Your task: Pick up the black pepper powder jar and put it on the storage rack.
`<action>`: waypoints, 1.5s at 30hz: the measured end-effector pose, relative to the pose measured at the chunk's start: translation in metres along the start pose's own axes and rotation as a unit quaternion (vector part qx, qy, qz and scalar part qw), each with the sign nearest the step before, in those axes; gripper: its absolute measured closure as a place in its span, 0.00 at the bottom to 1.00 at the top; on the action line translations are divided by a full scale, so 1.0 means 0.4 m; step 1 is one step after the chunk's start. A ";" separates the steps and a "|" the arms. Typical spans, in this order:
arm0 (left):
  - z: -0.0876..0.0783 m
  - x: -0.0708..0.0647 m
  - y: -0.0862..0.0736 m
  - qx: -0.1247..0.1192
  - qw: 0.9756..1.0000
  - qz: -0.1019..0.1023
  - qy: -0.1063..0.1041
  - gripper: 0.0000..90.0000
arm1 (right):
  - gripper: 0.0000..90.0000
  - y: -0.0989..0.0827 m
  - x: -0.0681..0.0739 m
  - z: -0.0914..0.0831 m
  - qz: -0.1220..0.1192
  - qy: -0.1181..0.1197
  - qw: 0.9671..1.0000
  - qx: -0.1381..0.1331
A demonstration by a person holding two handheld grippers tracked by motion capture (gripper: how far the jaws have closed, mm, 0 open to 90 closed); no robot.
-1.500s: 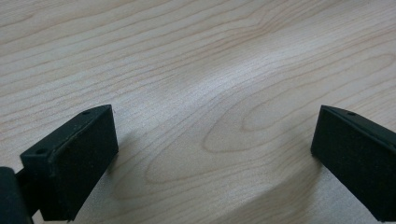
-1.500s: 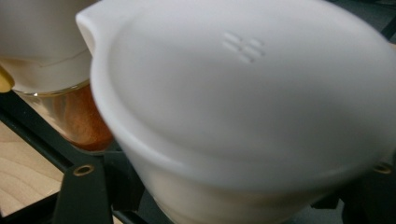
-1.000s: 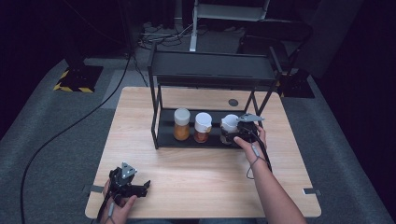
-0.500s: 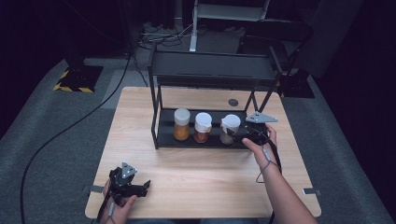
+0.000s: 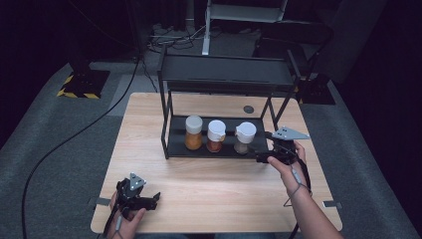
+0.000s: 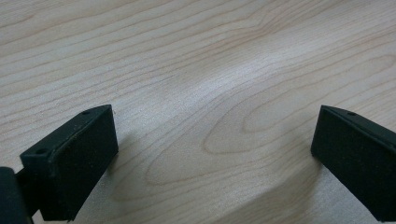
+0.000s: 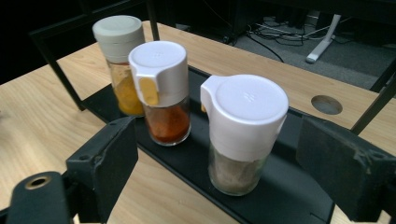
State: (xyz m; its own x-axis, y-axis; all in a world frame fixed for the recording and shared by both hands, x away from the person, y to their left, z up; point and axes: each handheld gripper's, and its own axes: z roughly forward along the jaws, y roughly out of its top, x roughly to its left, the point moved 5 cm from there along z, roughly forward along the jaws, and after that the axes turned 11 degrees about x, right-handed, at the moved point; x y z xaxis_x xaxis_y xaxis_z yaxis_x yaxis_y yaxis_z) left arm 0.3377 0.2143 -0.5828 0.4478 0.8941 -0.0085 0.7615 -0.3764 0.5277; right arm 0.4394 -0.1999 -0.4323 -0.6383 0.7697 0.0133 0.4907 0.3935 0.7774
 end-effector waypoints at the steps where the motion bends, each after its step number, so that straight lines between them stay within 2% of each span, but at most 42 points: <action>1: 0.000 0.000 0.000 0.000 1.000 0.000 0.000 0.00 | 0.14 -0.002 0.001 -0.005 -0.001 0.000 1.000 -0.001; 12: 0.000 0.000 0.000 0.000 1.000 0.000 0.000 0.00 | 0.14 -0.046 0.012 -0.059 0.004 0.009 1.000 -0.006; 23: 0.000 0.000 0.000 0.000 1.000 0.000 0.000 0.00 | 0.14 -0.111 0.001 -0.089 0.011 -0.001 1.000 0.002; 33: 0.000 0.000 0.000 0.000 1.000 0.000 0.000 0.00 | 0.14 -0.182 -0.008 -0.087 0.015 -0.008 1.000 0.016; 45: 0.000 0.000 0.000 0.000 1.000 0.000 0.000 0.00 | 0.13 -0.267 -0.017 -0.052 0.016 -0.010 0.999 0.041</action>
State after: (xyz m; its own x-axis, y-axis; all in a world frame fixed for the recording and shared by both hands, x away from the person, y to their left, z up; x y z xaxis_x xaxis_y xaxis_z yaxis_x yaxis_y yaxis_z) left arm 0.3376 0.2142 -0.5828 0.4479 0.8941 -0.0085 0.7616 -0.3765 0.5274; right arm 0.3791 -0.2576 -0.5022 -0.6101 0.7920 0.0239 0.5574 0.4075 0.7234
